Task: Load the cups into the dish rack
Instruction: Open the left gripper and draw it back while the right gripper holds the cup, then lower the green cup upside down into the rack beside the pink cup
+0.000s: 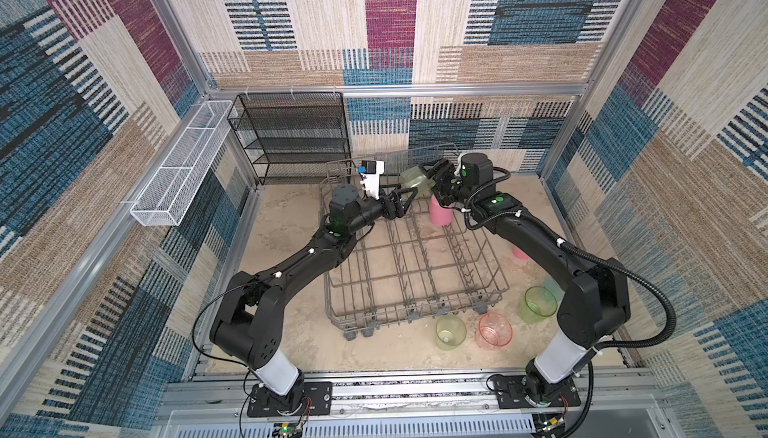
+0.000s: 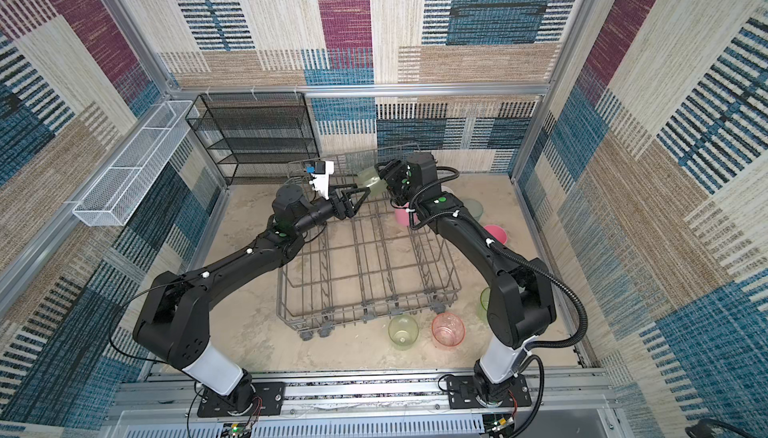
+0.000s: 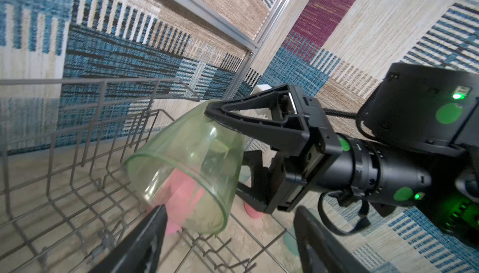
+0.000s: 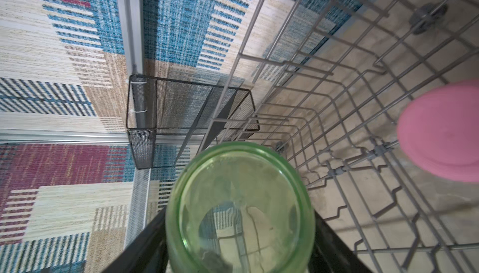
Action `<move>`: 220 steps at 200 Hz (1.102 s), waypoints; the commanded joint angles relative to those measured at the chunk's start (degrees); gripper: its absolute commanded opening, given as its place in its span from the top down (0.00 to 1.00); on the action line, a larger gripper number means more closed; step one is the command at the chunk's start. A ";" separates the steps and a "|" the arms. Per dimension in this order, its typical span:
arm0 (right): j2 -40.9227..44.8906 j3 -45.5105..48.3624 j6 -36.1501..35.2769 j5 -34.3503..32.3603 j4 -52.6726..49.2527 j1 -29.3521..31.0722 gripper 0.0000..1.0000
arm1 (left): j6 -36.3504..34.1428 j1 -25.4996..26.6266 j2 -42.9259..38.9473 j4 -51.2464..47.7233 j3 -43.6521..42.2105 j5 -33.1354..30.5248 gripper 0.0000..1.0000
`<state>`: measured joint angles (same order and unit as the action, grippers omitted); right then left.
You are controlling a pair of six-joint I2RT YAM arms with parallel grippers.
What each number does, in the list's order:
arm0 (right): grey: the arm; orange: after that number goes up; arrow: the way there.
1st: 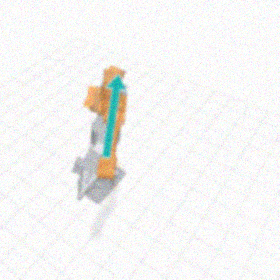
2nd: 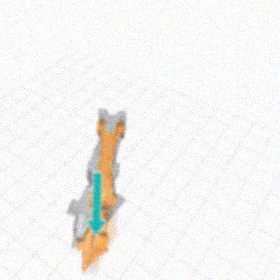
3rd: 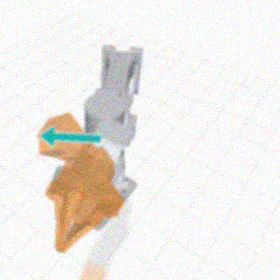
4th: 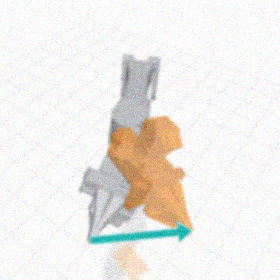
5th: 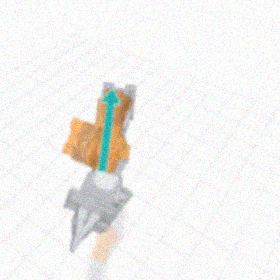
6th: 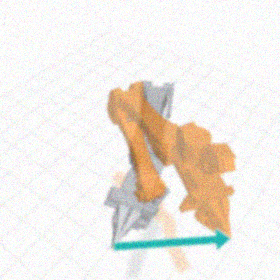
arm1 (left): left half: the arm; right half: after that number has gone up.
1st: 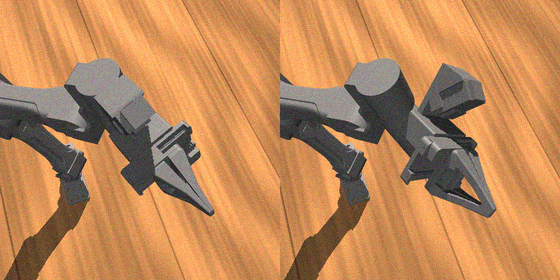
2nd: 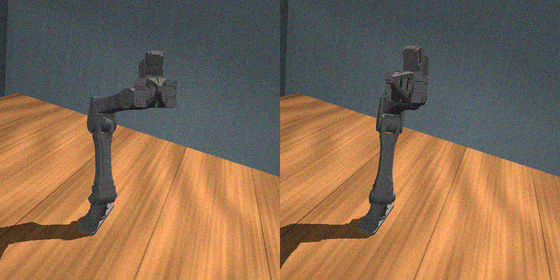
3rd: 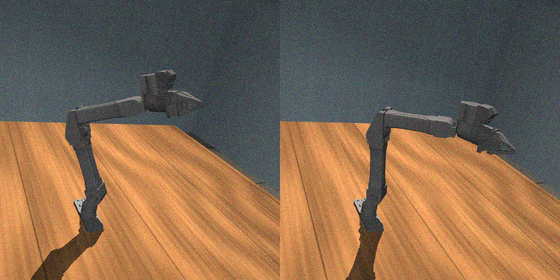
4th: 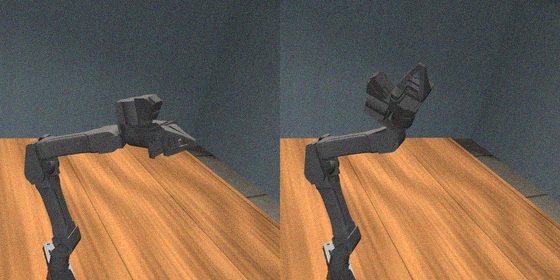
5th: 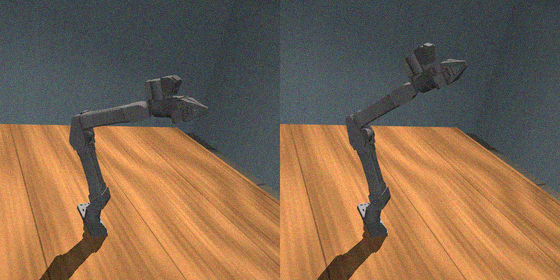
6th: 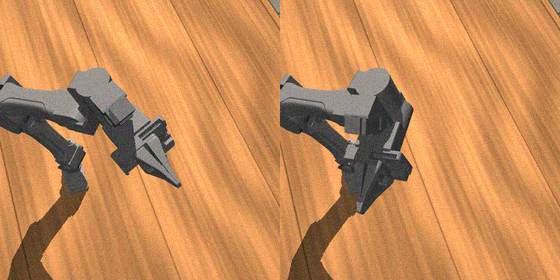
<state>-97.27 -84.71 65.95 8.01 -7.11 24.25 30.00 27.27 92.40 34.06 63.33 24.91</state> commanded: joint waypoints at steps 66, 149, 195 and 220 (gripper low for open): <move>0.86 2.04 -17.03 -15.32 1.98 0.19 0.34 | -1.60 0.02 -10.67 -25.98 -1.30 -16.40 0.05; 1.03 1.49 -30.99 -28.32 2.43 4.71 0.33 | -4.75 -0.36 -18.50 -59.30 8.72 -32.87 0.01; -0.05 1.74 -39.08 -34.46 4.77 8.86 0.32 | -10.49 -1.81 -19.42 -72.20 14.94 -31.64 0.01; -0.72 1.86 -42.60 -36.80 5.56 10.36 0.32 | -13.68 -3.63 -19.35 -76.43 17.13 -29.62 0.01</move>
<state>-97.54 -82.63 28.77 -24.25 -5.34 33.65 21.78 24.99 73.30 -34.59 78.63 -5.85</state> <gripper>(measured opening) 0.735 0.995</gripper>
